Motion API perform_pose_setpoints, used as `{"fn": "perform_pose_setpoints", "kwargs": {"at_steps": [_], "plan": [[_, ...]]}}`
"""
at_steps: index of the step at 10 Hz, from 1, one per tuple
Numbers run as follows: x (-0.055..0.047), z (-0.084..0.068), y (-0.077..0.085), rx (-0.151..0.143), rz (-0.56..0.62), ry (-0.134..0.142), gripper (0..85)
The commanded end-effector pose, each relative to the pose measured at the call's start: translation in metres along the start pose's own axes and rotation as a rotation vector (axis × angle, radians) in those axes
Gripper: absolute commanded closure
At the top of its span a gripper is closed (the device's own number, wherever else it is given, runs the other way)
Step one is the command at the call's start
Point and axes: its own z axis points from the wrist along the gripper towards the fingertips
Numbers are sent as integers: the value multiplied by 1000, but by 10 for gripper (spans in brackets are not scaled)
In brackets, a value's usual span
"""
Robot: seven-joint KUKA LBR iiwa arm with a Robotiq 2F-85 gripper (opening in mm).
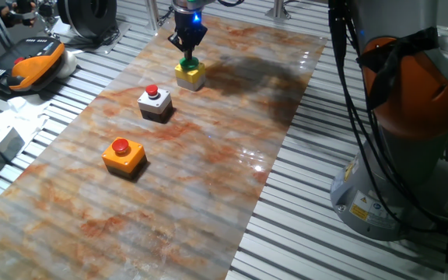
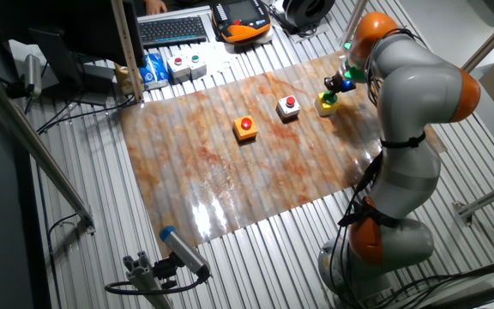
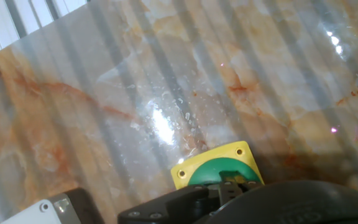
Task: Press three buttons from left to right in sequence
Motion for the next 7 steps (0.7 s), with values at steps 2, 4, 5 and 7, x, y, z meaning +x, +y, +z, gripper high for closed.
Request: {"fn": "perform_pose_setpoints", "kwargs": {"at_steps": [2, 4, 5, 7], "plan": [[-4, -23, 1, 3, 7, 10, 850], [-4, -34, 5, 2, 15, 19, 850], [-4, -38, 9, 1, 21, 21, 850], [-5, -46, 18, 6, 39, 28, 850]]}}
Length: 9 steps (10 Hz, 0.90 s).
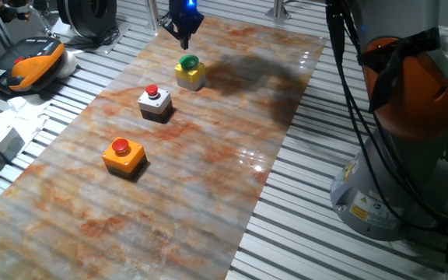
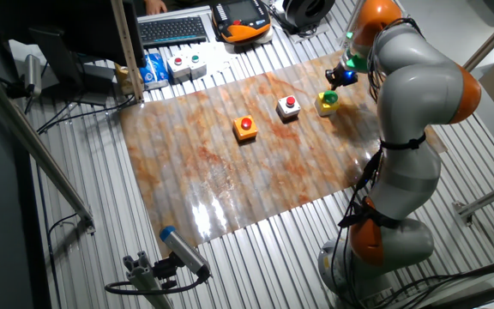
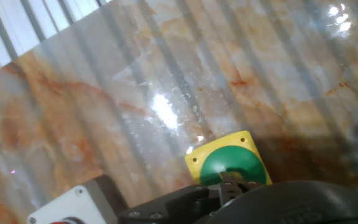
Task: Press three buttons from left to right in sequence
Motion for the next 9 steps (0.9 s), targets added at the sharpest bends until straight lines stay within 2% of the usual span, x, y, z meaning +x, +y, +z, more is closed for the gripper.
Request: {"fn": "perform_pose_setpoints", "kwargs": {"at_steps": [1, 2, 5, 6, 8, 9], "plan": [[0, -3, 4, 3, 8, 2, 850], [1, -7, 11, 6, 18, 4, 850], [7, -22, 46, 35, 74, 12, 850], [9, -25, 53, 37, 83, 15, 850], [14, -25, 67, 57, 98, 2, 850], [16, -25, 70, 57, 101, 0, 850]]}}
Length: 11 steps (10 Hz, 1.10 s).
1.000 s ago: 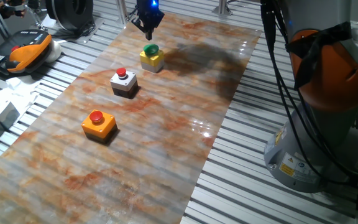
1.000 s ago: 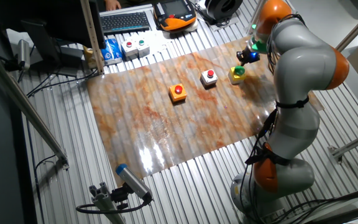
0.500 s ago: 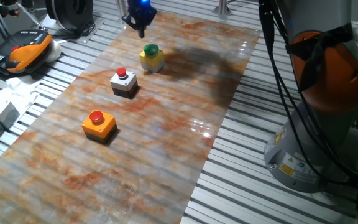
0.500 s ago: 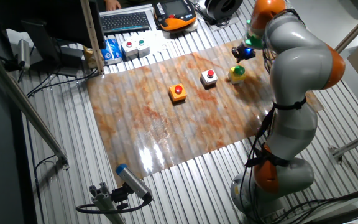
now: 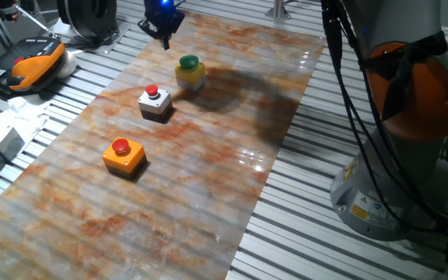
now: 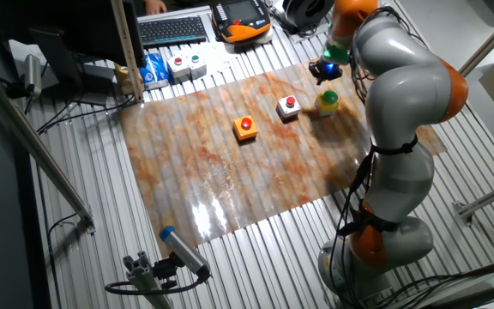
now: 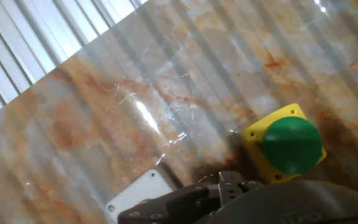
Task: Press three buttons from left to right in sequence
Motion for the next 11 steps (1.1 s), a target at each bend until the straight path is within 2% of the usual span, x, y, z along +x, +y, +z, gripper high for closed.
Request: {"fn": "perform_pose_setpoints", "kwargs": {"at_steps": [1, 4, 6, 11], "plan": [[1, 0, 2, 0, 2, -1, 850], [8, -1, 13, 10, 20, -7, 850], [16, 2, 22, 30, 31, -16, 850], [28, 8, 35, 39, 56, -28, 850]]}}
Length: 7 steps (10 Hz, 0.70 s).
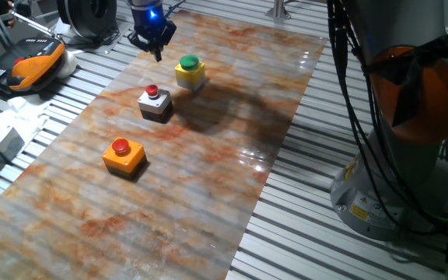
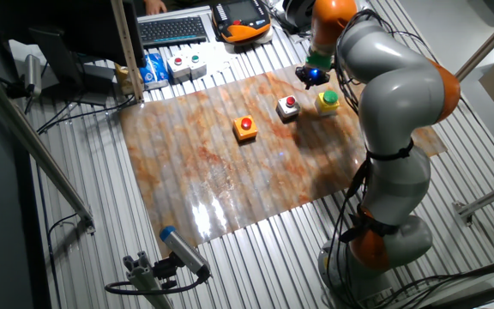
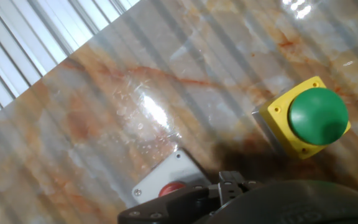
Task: Press three buttons from left to right in sequence
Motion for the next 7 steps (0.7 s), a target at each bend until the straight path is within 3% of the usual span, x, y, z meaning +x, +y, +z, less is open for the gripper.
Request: {"fn": "perform_pose_setpoints", "kwargs": {"at_steps": [1, 7], "plan": [[3, 1, 1, -3, 4, 0, 850], [9, 3, 3, -5, 9, -2, 850]]}}
